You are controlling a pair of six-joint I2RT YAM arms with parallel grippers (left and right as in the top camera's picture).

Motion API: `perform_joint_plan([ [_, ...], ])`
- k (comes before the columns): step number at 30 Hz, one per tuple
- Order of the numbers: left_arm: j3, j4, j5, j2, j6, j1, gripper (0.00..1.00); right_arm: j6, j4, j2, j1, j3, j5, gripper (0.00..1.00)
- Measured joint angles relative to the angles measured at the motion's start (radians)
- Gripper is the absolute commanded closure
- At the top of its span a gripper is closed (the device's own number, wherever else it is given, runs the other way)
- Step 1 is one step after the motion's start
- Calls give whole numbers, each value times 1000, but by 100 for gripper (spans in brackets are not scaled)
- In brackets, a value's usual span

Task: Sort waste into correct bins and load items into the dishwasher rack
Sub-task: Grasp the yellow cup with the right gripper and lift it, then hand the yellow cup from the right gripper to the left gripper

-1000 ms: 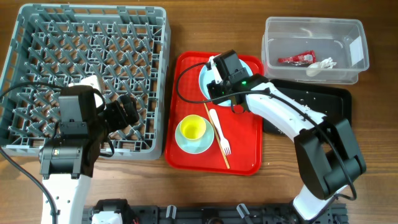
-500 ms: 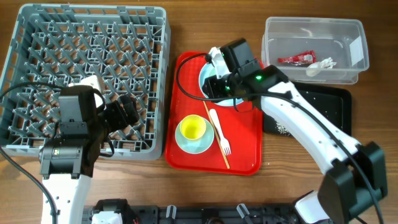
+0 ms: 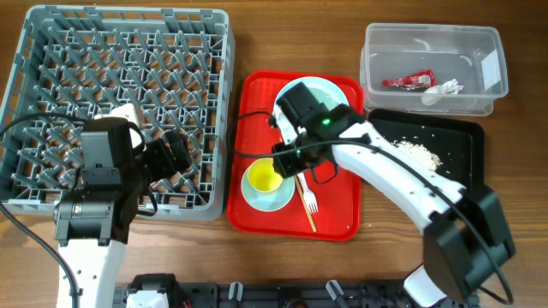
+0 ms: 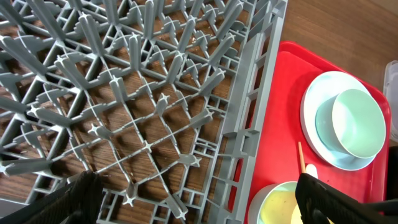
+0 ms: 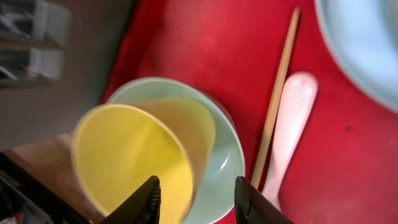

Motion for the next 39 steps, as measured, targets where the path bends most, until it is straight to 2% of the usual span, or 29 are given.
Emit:
perform_joint_plan([
  [4, 0, 0, 0, 0, 0, 0, 0, 37, 6, 47, 24, -19, 2, 84],
  [5, 0, 0, 0, 0, 0, 0, 0, 45, 14, 54, 29, -20, 5, 91],
  [7, 0, 0, 0, 0, 0, 0, 0, 58, 24, 56, 31, -20, 8, 96],
  [17, 0, 0, 0, 0, 0, 0, 0, 88, -14, 56, 27, -12, 17, 96],
  [24, 0, 5, 69, 1, 0, 0, 0, 88, -47, -19, -52, 113, 16, 96],
  [28, 0, 40, 183, 35, 0, 0, 0, 106, -13, -111, -143, 185, 11, 96],
  [31, 0, 114, 309, 88, 0, 0, 0, 114, 47, -150, -224, 203, -66, 96],
  [39, 2, 435, 714, 219, -7, 0, 3, 115, 119, -145, -296, 203, -367, 96],
])
